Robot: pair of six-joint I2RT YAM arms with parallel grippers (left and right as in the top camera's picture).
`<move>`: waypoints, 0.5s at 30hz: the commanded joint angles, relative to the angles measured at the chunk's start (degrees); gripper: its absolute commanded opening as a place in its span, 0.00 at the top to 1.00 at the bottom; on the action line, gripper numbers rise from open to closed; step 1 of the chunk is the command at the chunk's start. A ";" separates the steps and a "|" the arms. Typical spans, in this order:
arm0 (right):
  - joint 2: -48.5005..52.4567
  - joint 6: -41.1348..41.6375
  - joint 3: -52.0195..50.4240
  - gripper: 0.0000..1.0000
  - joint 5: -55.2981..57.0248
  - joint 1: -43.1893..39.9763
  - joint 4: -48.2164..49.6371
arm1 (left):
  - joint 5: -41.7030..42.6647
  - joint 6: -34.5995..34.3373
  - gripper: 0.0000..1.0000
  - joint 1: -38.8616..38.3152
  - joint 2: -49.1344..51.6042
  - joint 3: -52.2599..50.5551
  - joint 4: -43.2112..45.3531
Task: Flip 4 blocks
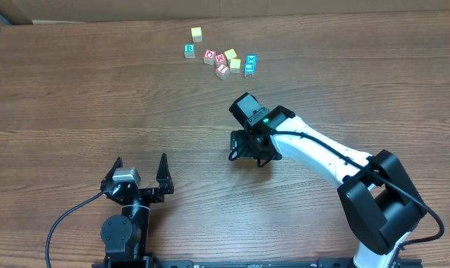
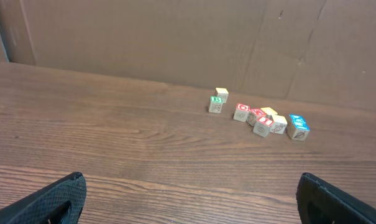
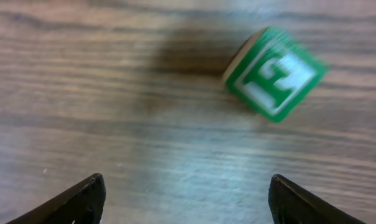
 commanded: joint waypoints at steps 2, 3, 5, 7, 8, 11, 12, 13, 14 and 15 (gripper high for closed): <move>0.07 0.46 -0.09 0.16 13.40 -0.15 1.44 | -0.35 1.25 0.00 -0.28 -0.57 -0.24 -0.09; 0.07 0.48 -0.09 0.17 15.02 -0.17 1.97 | -0.35 1.25 0.00 -0.28 -0.57 -0.24 -0.09; 0.13 1.42 -0.09 0.21 16.35 -0.31 3.15 | -0.35 1.25 0.00 -0.28 -0.57 -0.24 -0.09; 0.28 4.79 -0.09 0.23 16.31 -0.70 4.15 | -0.35 1.25 0.00 -0.28 -0.57 -0.24 -0.09; 0.44 6.14 -0.09 0.23 16.26 -0.85 4.39 | -0.35 1.25 0.00 -0.28 -0.57 -0.24 -0.09; 1.66 9.20 -0.13 0.28 16.31 -1.16 4.79 | -0.35 1.25 0.00 -0.28 -0.57 -0.24 -0.09; 2.10 10.10 -0.17 0.29 16.31 -1.18 4.85 | -0.35 1.25 0.00 -0.28 -0.57 -0.24 -0.09; 2.71 11.37 -0.26 0.32 16.28 -1.18 5.11 | -0.35 1.25 0.00 -0.28 -0.57 -0.24 -0.09; 3.04 12.63 -0.26 0.34 16.22 -1.16 5.35 | -0.35 1.25 0.00 -0.28 -0.57 -0.24 -0.09; 3.50 13.79 -0.33 0.36 15.87 -1.16 5.90 | -0.35 1.25 0.00 -0.28 -0.57 -0.24 -0.09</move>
